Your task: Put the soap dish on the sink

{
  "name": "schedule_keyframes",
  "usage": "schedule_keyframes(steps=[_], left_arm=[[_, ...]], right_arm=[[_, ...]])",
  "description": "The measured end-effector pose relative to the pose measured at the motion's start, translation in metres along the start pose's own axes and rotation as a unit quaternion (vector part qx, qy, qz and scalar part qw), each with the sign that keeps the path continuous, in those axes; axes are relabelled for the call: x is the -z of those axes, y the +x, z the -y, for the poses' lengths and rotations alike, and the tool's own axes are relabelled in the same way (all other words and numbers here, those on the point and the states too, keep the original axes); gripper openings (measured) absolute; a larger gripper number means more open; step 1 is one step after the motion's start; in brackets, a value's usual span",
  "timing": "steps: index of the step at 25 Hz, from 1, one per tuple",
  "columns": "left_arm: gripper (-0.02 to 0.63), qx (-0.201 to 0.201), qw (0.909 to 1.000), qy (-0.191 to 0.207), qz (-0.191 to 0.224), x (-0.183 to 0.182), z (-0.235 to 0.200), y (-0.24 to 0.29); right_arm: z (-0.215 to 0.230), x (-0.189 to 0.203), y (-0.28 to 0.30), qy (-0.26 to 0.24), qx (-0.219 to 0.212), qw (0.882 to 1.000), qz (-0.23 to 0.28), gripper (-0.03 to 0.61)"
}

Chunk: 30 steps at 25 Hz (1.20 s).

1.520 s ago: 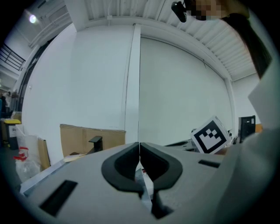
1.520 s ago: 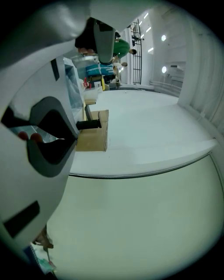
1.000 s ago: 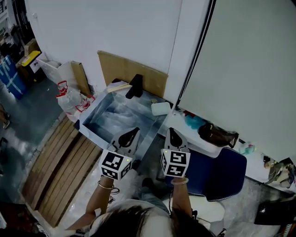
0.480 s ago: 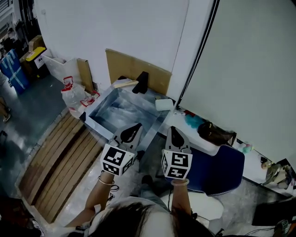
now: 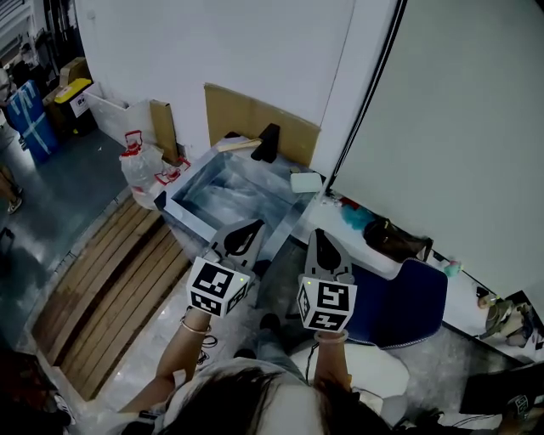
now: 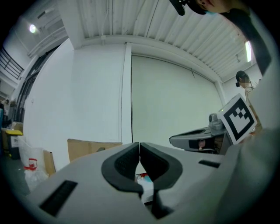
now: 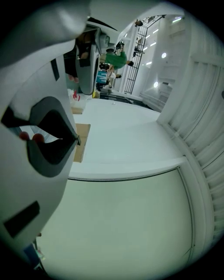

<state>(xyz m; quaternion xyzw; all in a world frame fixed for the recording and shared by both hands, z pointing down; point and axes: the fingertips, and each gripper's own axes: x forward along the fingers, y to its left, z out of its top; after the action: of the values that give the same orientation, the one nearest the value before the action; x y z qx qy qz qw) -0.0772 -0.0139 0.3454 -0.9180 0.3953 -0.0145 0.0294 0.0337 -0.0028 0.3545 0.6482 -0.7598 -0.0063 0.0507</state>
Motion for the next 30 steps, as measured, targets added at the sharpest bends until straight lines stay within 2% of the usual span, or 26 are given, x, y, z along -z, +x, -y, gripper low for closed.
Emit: schedule_keyframes(steps=[11, 19, 30], left_arm=[[0.009, -0.007, 0.9999, 0.0, 0.009, -0.004, 0.009, -0.038], [0.009, -0.025, 0.9994, -0.004, 0.024, -0.01, 0.0, -0.063], [0.009, -0.022, 0.9995, -0.009, 0.021, -0.003, 0.003, -0.078]], right_arm=[[-0.025, -0.005, -0.039, -0.008, -0.005, 1.0, 0.01, 0.026], [-0.043, -0.006, -0.057, -0.014, -0.007, 1.0, 0.013, 0.026], [-0.053, -0.009, -0.067, -0.027, -0.007, 1.0, 0.01, 0.025]])
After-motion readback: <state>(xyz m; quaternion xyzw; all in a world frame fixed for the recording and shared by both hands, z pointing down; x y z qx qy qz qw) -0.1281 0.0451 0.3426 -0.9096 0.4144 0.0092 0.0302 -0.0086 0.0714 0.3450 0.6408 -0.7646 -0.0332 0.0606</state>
